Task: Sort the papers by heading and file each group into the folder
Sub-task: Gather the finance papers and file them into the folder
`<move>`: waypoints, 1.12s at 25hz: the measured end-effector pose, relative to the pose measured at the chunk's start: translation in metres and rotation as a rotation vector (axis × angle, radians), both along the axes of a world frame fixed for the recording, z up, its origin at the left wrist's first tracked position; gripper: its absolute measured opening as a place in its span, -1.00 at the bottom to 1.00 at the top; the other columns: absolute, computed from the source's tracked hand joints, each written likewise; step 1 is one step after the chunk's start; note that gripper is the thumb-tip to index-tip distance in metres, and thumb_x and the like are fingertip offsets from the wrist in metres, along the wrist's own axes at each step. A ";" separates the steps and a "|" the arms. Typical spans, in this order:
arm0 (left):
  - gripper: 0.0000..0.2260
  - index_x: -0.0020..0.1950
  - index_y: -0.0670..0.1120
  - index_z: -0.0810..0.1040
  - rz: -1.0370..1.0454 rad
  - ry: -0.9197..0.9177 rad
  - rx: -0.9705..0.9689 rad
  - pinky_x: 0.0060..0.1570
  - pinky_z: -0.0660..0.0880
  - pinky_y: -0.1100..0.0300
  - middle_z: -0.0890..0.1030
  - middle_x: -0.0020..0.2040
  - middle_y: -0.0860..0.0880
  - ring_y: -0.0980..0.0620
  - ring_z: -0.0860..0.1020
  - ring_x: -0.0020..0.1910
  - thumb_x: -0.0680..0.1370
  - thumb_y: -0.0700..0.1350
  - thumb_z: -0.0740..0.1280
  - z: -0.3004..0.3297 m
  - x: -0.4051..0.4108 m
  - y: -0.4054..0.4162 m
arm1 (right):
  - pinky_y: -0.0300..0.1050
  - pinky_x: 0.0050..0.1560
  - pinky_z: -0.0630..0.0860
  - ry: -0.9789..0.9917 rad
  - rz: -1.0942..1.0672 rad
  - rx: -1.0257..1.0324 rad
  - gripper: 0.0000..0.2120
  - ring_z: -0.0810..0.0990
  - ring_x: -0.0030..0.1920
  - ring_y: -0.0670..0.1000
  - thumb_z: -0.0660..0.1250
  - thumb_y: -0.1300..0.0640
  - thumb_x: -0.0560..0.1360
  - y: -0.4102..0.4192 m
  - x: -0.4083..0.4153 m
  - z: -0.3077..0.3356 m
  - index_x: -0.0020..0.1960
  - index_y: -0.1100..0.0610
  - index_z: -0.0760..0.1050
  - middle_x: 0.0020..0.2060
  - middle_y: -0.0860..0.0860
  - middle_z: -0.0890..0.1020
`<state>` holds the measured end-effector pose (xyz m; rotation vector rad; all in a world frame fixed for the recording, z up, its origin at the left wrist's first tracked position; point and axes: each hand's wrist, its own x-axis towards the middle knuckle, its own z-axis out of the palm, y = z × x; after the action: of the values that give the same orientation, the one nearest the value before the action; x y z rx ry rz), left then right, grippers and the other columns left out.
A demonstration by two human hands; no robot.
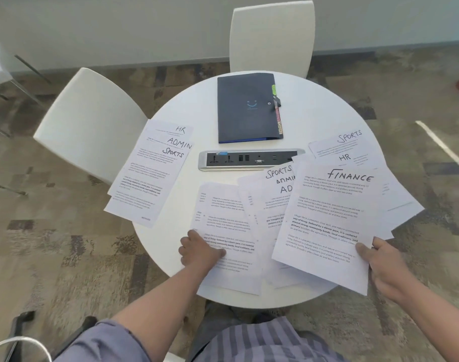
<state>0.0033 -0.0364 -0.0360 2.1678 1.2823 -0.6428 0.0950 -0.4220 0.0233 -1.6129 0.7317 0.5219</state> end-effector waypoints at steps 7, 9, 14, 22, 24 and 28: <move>-0.14 0.34 -0.09 0.34 0.015 0.073 0.023 0.23 0.47 -0.10 0.37 0.28 -0.10 -0.18 0.37 0.33 0.21 0.16 0.68 0.002 0.007 0.002 | 0.15 0.15 0.56 0.001 0.022 0.024 -0.75 0.65 0.11 0.16 0.23 0.31 0.67 -0.027 -0.001 -0.005 0.32 0.25 0.53 0.18 0.15 0.67; -0.11 0.36 -0.08 0.29 0.041 0.033 0.006 0.22 0.48 -0.13 0.36 0.28 -0.10 -0.18 0.37 0.33 0.21 0.11 0.70 -0.002 0.007 0.002 | 0.20 0.22 0.55 0.005 0.027 0.030 -0.76 0.65 0.15 0.19 0.23 0.31 0.67 -0.027 0.002 -0.004 0.30 0.23 0.54 0.19 0.13 0.67; -0.04 0.41 -0.10 0.24 0.055 -0.005 -0.004 0.24 0.49 -0.12 0.36 0.32 -0.10 -0.18 0.39 0.33 0.20 0.08 0.71 -0.005 0.006 0.003 | 0.25 0.30 0.53 0.018 0.041 0.035 -0.78 0.65 0.17 0.20 0.23 0.32 0.67 -0.017 0.007 -0.005 0.23 0.17 0.58 0.17 0.11 0.69; -0.12 0.34 -0.13 0.25 0.044 -0.082 -0.049 0.24 0.51 -0.11 0.40 0.27 -0.10 -0.19 0.46 0.30 0.22 0.03 0.71 -0.008 0.004 0.006 | 0.22 0.23 0.54 0.025 0.049 0.019 -0.77 0.65 0.16 0.19 0.23 0.31 0.67 -0.009 0.007 -0.010 0.27 0.18 0.56 0.19 0.12 0.68; -0.14 0.31 -0.11 0.28 0.041 -0.072 -0.058 0.21 0.52 -0.12 0.43 0.24 -0.08 -0.17 0.46 0.28 0.20 0.05 0.71 -0.006 0.005 0.010 | 0.20 0.21 0.55 0.039 0.050 0.025 -0.79 0.65 0.14 0.18 0.23 0.31 0.67 -0.007 0.006 -0.011 0.20 0.13 0.58 0.16 0.11 0.68; -0.24 0.28 -0.05 0.41 -0.032 0.045 -0.002 0.15 0.49 -0.04 0.38 0.25 -0.07 -0.15 0.37 0.30 0.23 0.16 0.67 0.000 0.008 0.012 | 0.11 0.12 0.57 0.048 0.063 0.018 -0.80 0.66 0.10 0.14 0.24 0.30 0.67 -0.001 0.005 -0.009 0.13 0.08 0.59 0.11 0.05 0.70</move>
<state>0.0111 -0.0246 -0.0358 2.1878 1.2723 -0.7093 0.0997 -0.4233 0.0143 -1.6151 0.7122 0.6132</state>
